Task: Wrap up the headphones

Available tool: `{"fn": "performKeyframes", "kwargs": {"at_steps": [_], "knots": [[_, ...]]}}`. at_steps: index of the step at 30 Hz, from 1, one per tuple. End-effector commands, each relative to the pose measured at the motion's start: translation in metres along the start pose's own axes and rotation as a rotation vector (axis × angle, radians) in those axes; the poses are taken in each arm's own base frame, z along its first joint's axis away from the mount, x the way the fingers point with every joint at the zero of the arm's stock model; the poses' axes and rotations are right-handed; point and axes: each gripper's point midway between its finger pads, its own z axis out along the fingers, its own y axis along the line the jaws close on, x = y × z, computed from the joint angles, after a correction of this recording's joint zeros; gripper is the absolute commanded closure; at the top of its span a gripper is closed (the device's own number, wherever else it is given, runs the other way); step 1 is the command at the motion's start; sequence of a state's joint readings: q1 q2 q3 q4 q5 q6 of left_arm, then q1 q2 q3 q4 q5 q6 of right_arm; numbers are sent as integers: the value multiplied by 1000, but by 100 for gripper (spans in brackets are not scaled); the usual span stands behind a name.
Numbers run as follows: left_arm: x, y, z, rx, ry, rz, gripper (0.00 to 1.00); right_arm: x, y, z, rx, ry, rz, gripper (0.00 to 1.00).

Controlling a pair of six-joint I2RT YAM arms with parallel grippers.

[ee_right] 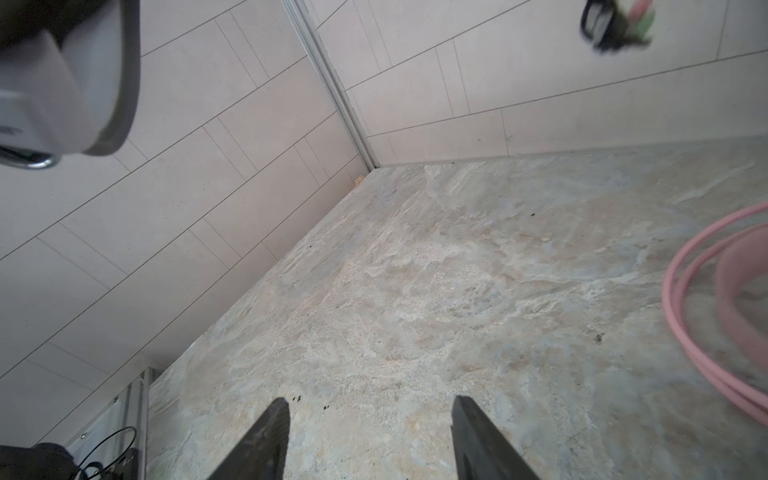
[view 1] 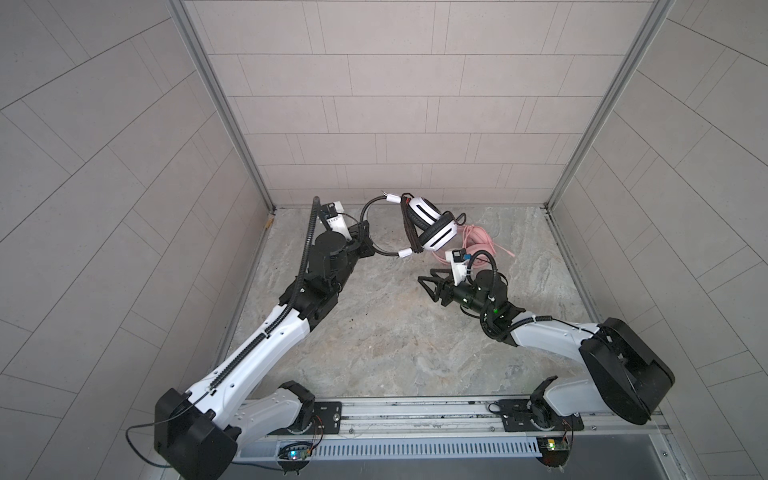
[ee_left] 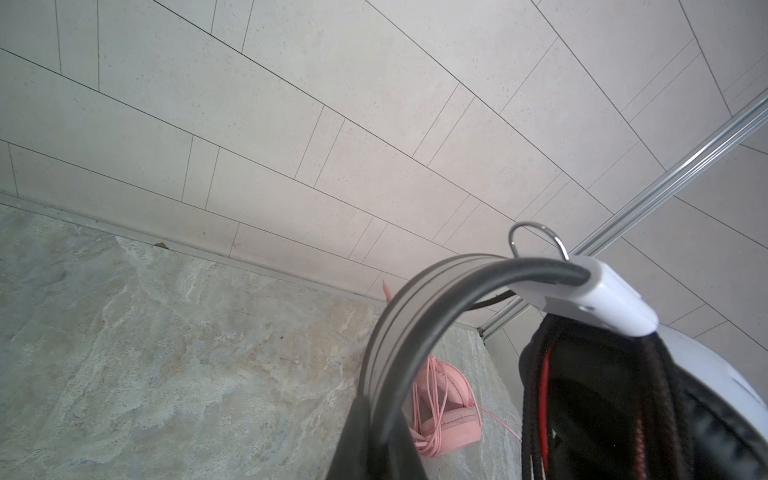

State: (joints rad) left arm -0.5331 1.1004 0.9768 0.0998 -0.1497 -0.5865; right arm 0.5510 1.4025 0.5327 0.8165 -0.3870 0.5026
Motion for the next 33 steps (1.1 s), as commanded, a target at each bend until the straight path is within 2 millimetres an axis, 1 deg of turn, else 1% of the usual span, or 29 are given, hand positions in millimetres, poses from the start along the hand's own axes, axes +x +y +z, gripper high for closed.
{"fn": "performKeyframes", "kwargs": {"at_steps": [1,4,6,7,8,10,11,14,20,22,27,33], "knots": [[-44,-35,-15,125,-118,-99,100,-27,-9,0,42,-103,-49,36],[-36,-42,-11,147,-92,-111,100,-29,-17,5,71,-108,-63,35],[-30,-44,-9,155,-76,-110,100,-28,-12,17,16,-112,-35,35],[-29,-45,-9,155,-75,-113,100,-29,-7,24,-32,-120,-6,26],[-28,-44,-9,155,-75,-118,100,-27,-3,28,-67,-127,15,22],[-26,-45,-9,159,-72,-123,100,-35,8,39,-142,-158,51,13],[-27,-45,-10,157,-71,-121,100,-35,11,42,-162,-163,63,12],[-29,-47,-14,160,-68,-120,100,-38,18,46,-204,-177,92,12],[-35,-51,-20,173,-78,-125,100,-45,26,43,-241,-190,107,13],[-37,-52,-21,177,-81,-128,100,-46,28,46,-255,-186,114,14],[-38,-57,-21,192,-74,-131,100,-44,22,50,-247,-181,120,16],[-41,-59,-23,195,-76,-129,100,-43,2,41,-160,-176,111,16]]}}
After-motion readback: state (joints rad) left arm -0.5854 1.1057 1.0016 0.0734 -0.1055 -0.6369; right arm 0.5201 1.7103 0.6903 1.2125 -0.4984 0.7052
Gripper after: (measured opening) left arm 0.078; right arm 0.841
